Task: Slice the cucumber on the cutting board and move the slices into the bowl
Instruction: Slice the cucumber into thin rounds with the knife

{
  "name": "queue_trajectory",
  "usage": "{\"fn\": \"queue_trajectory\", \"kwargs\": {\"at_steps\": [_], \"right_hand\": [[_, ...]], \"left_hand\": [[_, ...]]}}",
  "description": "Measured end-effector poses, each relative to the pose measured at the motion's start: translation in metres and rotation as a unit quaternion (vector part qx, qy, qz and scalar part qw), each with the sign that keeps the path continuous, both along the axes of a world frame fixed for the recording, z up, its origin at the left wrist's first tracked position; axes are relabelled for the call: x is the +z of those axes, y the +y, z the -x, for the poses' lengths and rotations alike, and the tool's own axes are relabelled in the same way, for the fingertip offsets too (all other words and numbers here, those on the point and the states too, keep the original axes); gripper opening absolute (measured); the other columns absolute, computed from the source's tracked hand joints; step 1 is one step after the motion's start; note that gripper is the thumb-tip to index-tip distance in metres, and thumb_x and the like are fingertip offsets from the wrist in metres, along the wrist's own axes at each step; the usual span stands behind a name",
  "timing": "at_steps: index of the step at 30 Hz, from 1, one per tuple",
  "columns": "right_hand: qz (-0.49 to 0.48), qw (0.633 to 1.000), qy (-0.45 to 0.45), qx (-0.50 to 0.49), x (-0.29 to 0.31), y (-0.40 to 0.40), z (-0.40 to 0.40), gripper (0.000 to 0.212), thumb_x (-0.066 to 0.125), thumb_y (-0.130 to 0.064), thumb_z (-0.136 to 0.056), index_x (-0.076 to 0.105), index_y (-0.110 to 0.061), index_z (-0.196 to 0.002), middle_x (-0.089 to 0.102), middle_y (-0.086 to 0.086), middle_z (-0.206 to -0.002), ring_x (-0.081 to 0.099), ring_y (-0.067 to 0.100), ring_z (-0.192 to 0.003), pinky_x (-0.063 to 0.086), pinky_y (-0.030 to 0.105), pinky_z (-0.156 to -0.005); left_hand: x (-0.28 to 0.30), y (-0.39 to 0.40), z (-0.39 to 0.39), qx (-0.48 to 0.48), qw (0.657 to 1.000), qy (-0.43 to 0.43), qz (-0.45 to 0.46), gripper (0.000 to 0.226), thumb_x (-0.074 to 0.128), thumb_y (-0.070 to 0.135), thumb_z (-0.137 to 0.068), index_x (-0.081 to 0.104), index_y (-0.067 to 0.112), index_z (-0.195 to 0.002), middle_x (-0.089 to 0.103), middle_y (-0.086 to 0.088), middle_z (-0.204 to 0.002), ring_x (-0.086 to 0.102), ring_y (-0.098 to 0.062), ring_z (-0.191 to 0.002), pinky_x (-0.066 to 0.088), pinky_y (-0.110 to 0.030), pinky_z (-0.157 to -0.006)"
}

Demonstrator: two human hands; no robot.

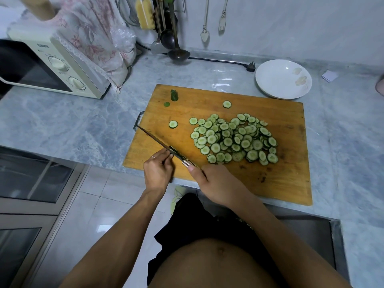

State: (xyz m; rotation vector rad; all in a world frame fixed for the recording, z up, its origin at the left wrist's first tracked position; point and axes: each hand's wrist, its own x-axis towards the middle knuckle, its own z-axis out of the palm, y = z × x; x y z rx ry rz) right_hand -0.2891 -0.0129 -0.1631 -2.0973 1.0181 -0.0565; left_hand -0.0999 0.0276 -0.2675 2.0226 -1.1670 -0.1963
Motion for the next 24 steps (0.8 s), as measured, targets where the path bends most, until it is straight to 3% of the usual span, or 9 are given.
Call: {"fn": "queue_trajectory", "kwargs": {"at_steps": [6,12,16,21,24], "right_hand": [[-0.015,1.000,0.000,-0.009,0.000,-0.002,-0.008,0.058,0.031,-0.049,-0.104,0.037,-0.010,-0.062,0.040,0.005,-0.057,0.039,0.017,-0.053,0.026,0.030,-0.050],[-0.045,0.999,0.007,-0.017,-0.006,-0.009,-0.032,0.061,0.029,-0.047,-0.105,0.036,-0.011,-0.057,0.040,0.005,-0.056,0.041,0.019,-0.054,0.023,0.035,-0.051],[-0.048,0.998,0.025,-0.024,-0.011,-0.012,-0.046,0.059,0.028,-0.048,-0.105,0.040,-0.011,-0.060,0.043,0.005,-0.062,0.048,0.028,-0.072,0.030,0.032,-0.062],[-0.054,0.998,0.019,-0.035,-0.015,-0.016,-0.044,0.060,0.028,-0.050,-0.104,0.041,-0.011,-0.060,0.047,0.007,-0.065,0.049,0.027,-0.071,0.030,0.032,-0.063],[-0.064,0.997,0.004,-0.046,-0.015,-0.023,-0.038,0.062,0.029,-0.051,-0.104,0.038,-0.010,-0.058,0.042,0.007,-0.058,0.043,0.023,-0.058,0.027,0.034,-0.057]], "left_hand": [[-0.003,-0.002,0.004,0.016,1.000,0.024,0.006,0.030,0.059,-0.009,-0.080,0.077,0.003,-0.099,0.071,-0.014,-0.112,0.069,-0.020,-0.099,0.051,-0.028,-0.089],[-0.001,-0.001,0.010,0.024,0.999,0.021,-0.005,0.030,0.053,0.001,-0.080,0.078,0.004,-0.096,0.072,-0.013,-0.110,0.071,-0.025,-0.091,0.053,-0.030,-0.077],[0.002,0.000,0.009,0.015,1.000,0.019,-0.001,0.029,0.051,-0.002,-0.076,0.078,0.002,-0.088,0.074,-0.011,-0.106,0.071,-0.024,-0.084,0.044,-0.015,-0.068],[0.001,0.000,0.007,0.019,1.000,0.013,-0.001,0.024,0.062,-0.002,-0.084,0.077,0.004,-0.102,0.071,-0.012,-0.113,0.068,-0.023,-0.098,0.049,-0.021,-0.085],[0.001,0.003,0.005,0.010,1.000,0.005,0.000,0.025,0.067,-0.003,-0.085,0.074,0.004,-0.108,0.070,-0.013,-0.110,0.066,-0.023,-0.096,0.042,-0.012,-0.086]]}}
